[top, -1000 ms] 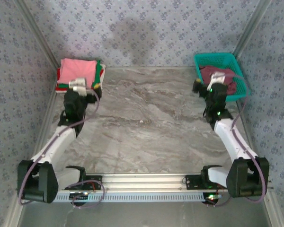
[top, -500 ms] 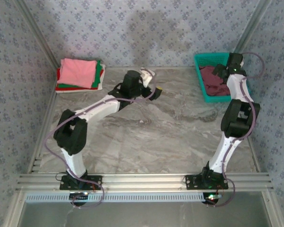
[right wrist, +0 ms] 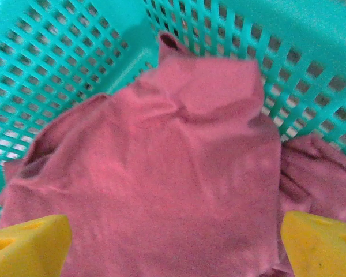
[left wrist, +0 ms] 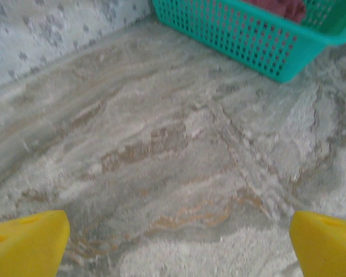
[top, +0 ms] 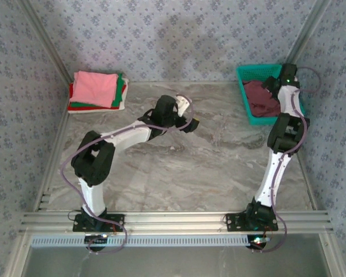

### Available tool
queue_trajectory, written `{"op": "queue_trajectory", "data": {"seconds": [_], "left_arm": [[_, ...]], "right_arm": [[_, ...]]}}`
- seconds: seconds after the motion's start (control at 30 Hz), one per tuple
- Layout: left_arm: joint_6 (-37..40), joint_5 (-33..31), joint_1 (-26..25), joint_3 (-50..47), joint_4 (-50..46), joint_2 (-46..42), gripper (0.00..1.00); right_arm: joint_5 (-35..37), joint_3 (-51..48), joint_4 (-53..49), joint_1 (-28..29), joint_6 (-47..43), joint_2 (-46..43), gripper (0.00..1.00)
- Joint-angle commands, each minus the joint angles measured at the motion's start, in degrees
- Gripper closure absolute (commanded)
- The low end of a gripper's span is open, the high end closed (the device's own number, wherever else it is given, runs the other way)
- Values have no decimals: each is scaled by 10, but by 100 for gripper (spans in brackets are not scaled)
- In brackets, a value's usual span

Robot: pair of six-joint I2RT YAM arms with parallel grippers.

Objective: Fold and stack the t-shirts

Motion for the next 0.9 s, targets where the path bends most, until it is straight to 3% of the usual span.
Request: {"op": "queue_trajectory", "data": {"seconds": [0.0, 0.4, 0.63, 0.8, 0.87], "left_arm": [[-5, -11, -1, -24, 15, -36, 2], [-14, -2, -1, -59, 38, -49, 2], [-24, 4, -1, -68, 57, -43, 2], [-27, 9, -1, -67, 51, -43, 2], [-26, 9, -1, -71, 50, -47, 2]], "right_arm": [[16, 39, -19, 9, 29, 18, 4], [16, 91, -59, 26, 92, 74, 4], [-2, 66, -50, 33, 130, 90, 4], [-57, 64, 18, 26, 161, 115, 30], [-83, 61, 53, 24, 178, 128, 48]]}}
